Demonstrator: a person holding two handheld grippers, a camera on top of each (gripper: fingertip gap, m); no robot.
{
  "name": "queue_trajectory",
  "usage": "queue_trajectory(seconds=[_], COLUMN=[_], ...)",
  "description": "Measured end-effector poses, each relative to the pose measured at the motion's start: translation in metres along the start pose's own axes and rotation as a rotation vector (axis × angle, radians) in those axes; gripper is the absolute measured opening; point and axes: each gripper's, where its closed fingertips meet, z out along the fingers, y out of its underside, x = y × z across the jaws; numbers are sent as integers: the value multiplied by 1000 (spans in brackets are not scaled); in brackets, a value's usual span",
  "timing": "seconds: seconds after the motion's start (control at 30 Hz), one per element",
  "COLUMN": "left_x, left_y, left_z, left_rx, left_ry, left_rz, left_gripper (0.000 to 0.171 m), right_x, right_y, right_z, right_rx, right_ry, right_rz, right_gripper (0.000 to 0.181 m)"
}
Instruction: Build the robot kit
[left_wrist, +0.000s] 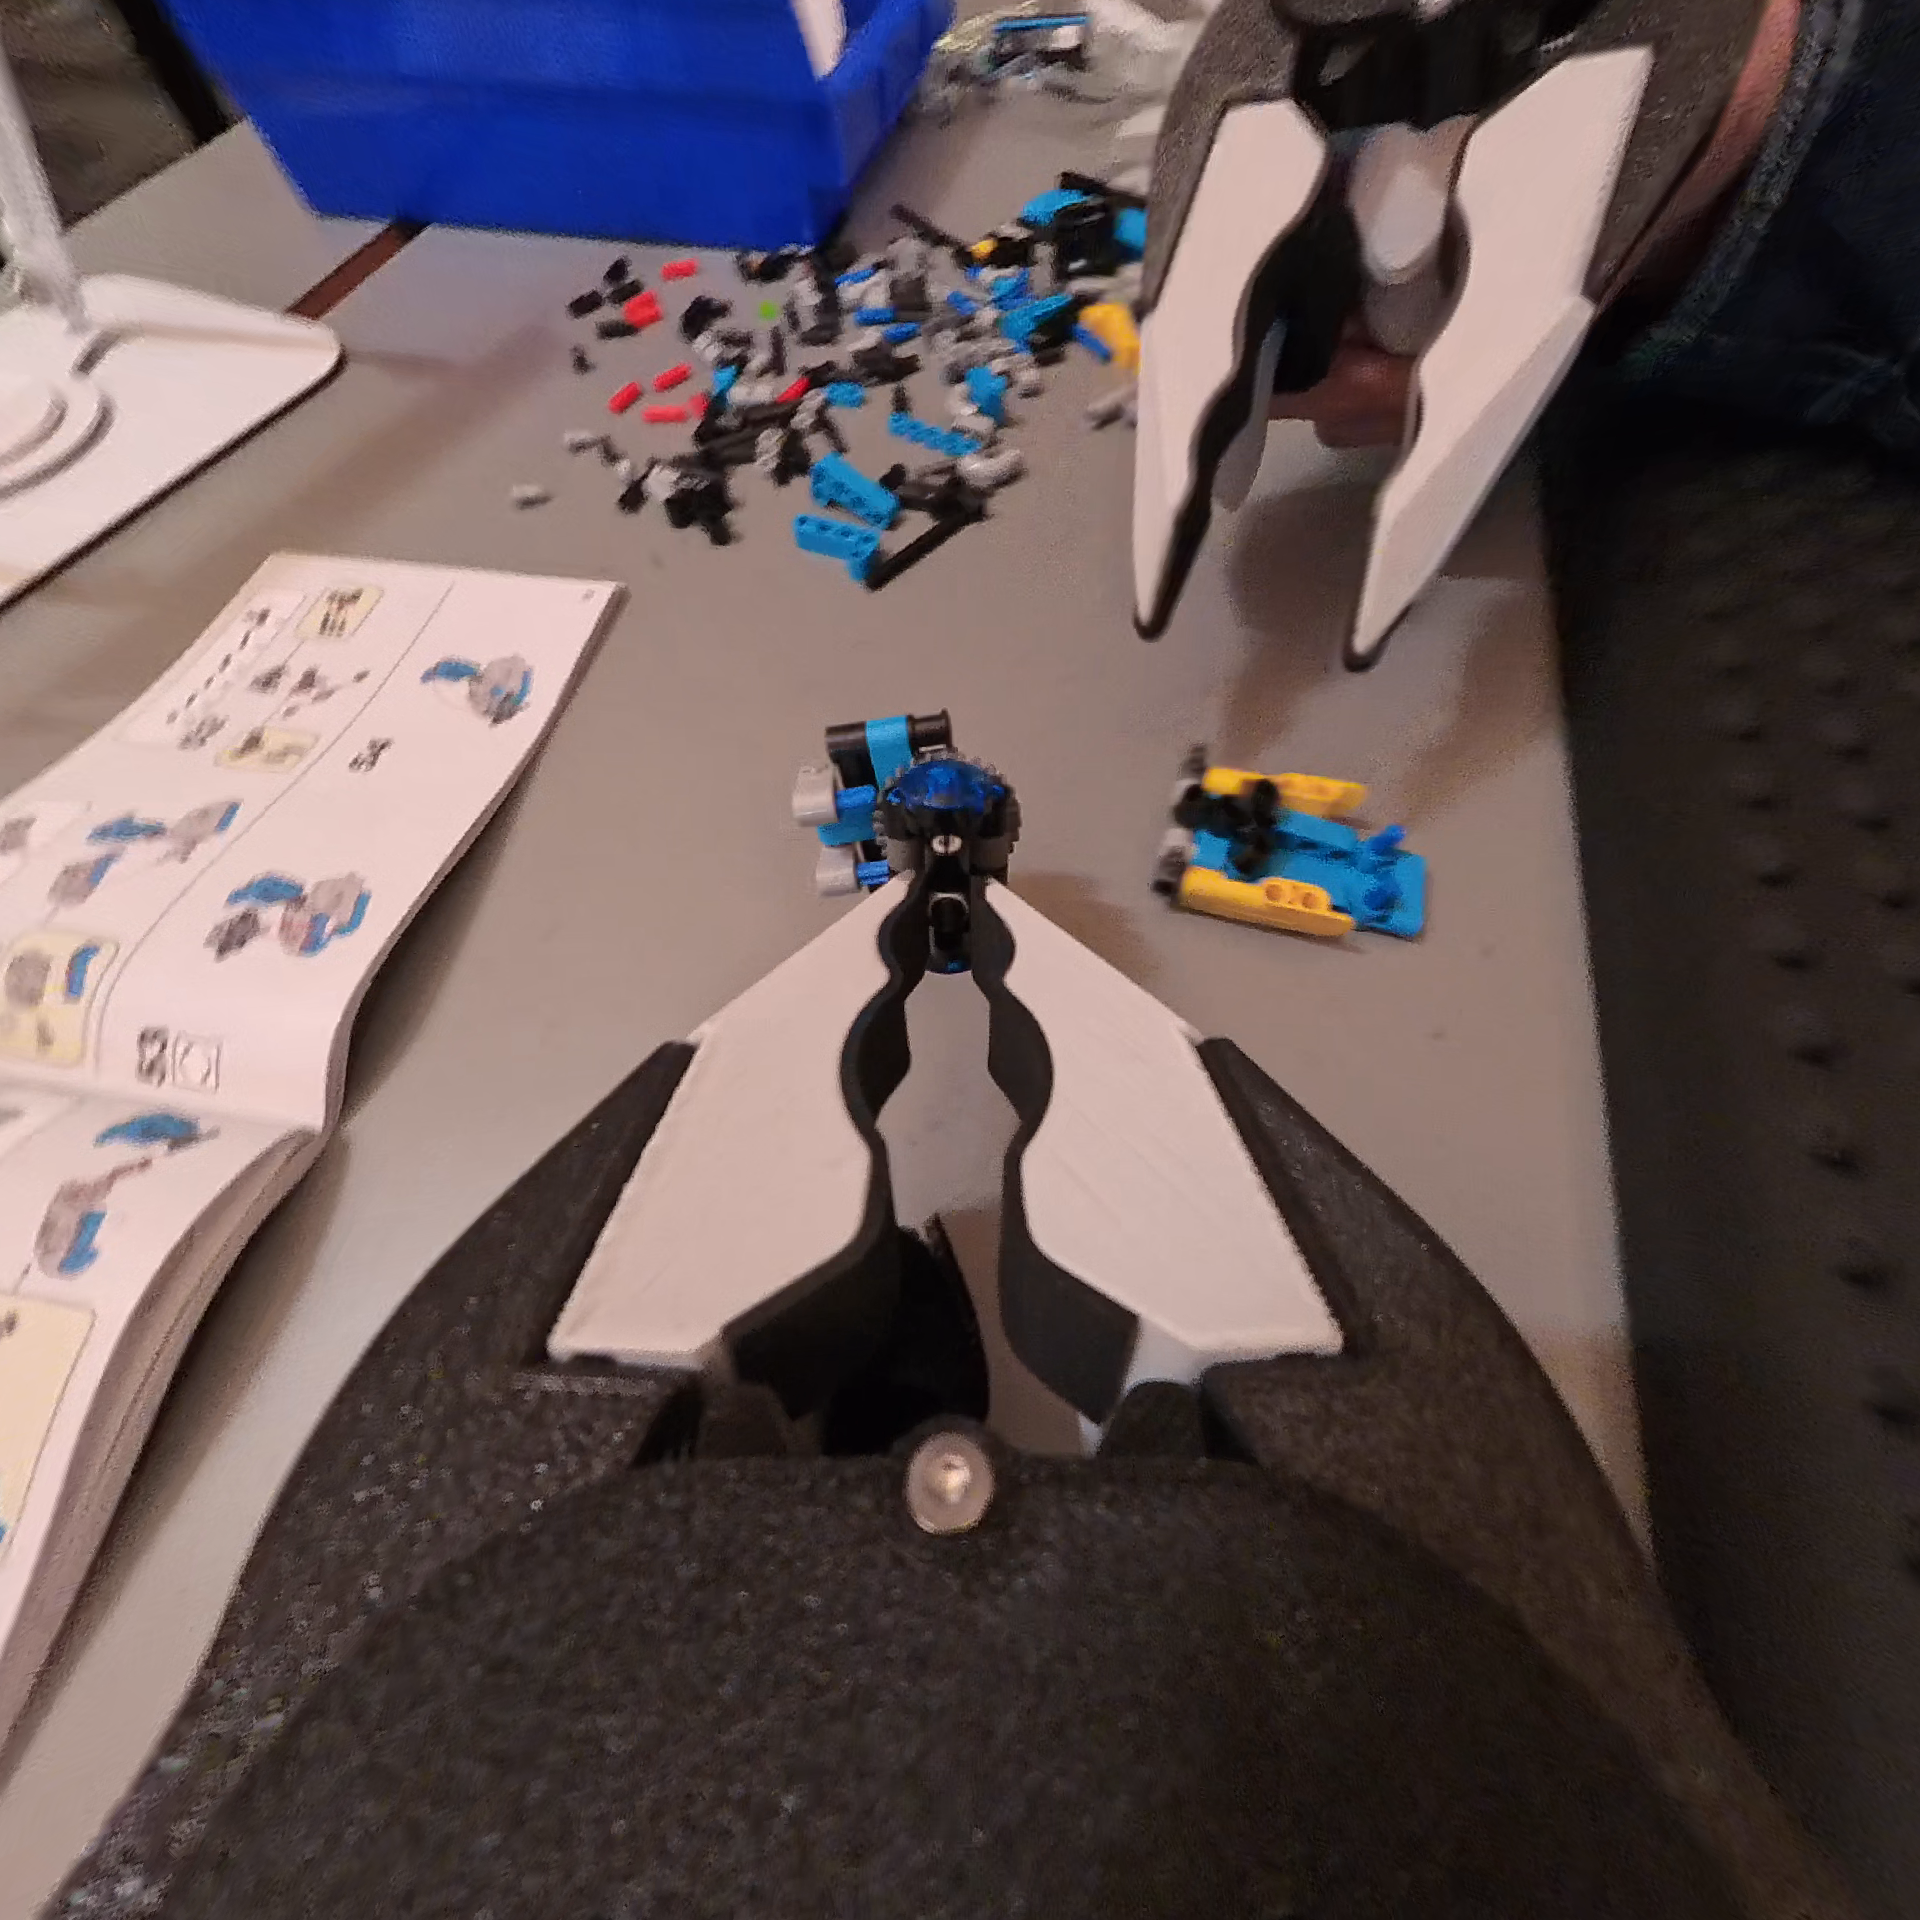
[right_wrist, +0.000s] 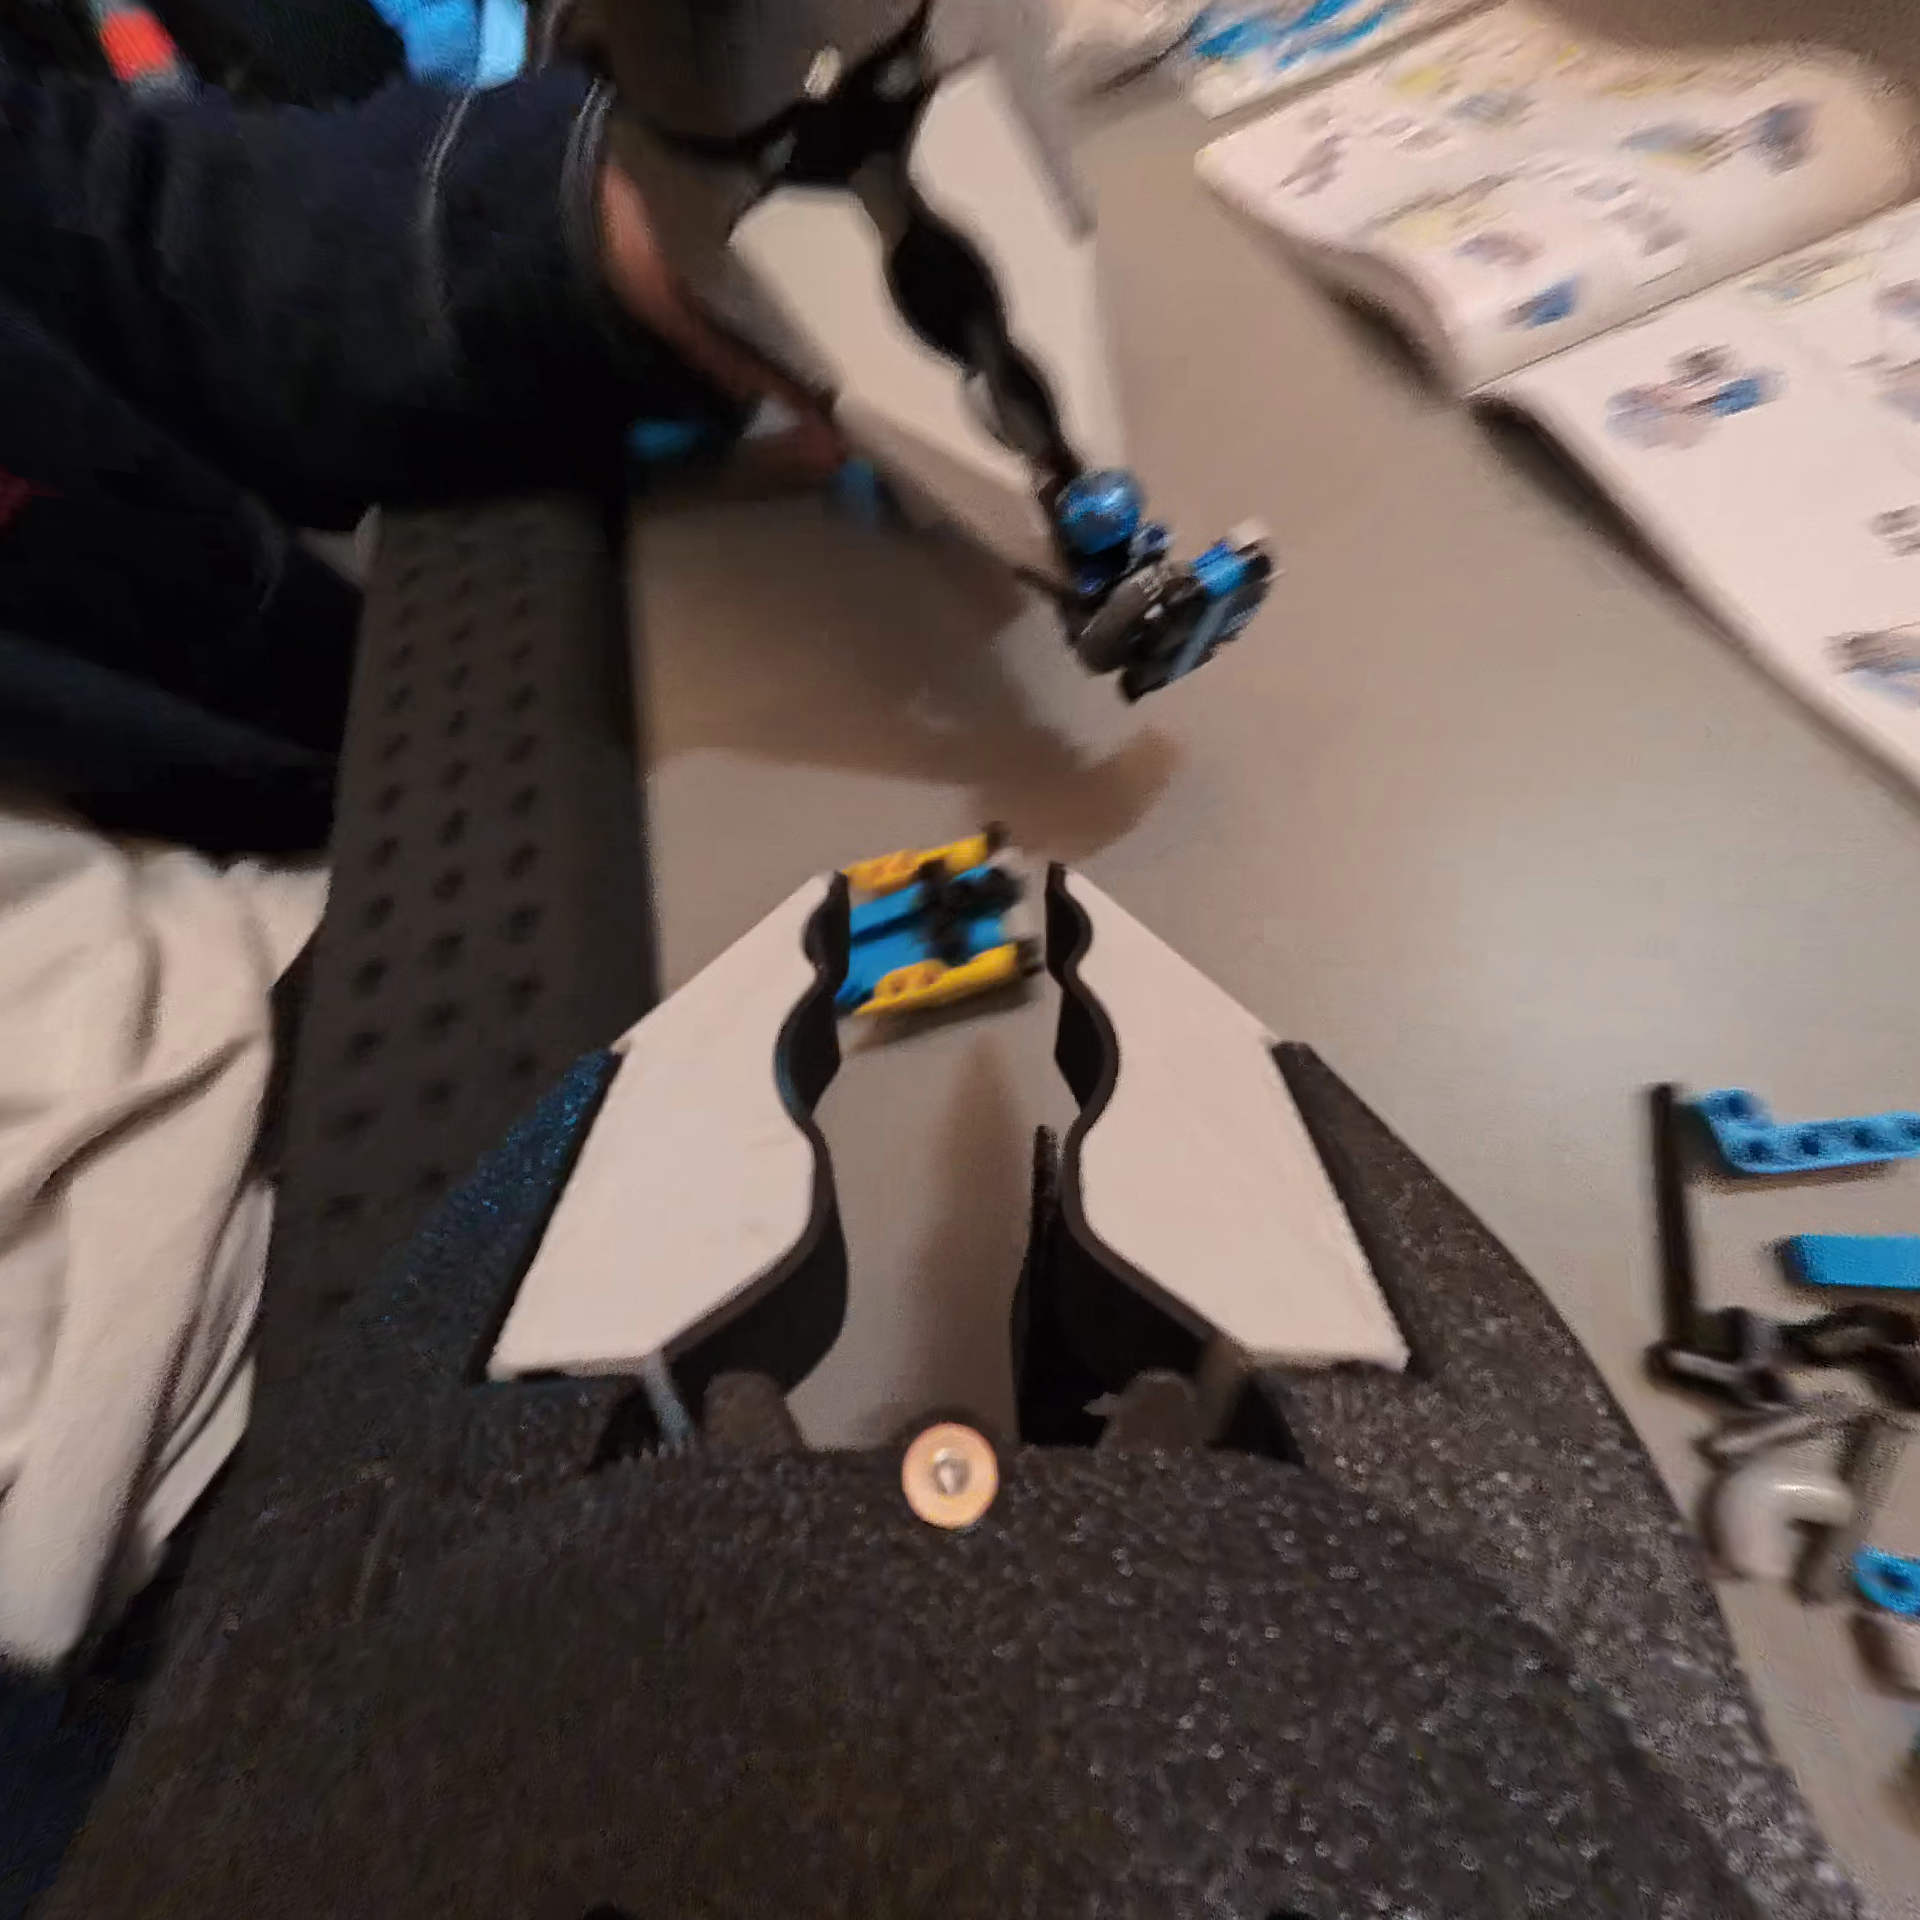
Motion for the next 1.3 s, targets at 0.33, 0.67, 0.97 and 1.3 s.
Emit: queue_trajectory(seconds=[0.33, 0.67, 0.97, 1.3], left_x=[22, 21, 15, 14], left_y=[3, 2, 24, 39], left_z=[8, 6, 10, 9], left_rx=[-16, 3, -129, -202], left_ry=[49, 75, 80, 64], left_rz=[126, 80, 1, 102], left_gripper=[7, 7, 7, 7], right_x=[-2, -16, -4, 4], right_y=[24, 33, 36, 29], right_z=[24, 22, 31, 40], right_rx=[-97, -243, -267, -284], right_ry=[56, 231, 330, 385], right_rz=[-46, -200, -248, -186], right_gripper=[42, 55, 66, 68])
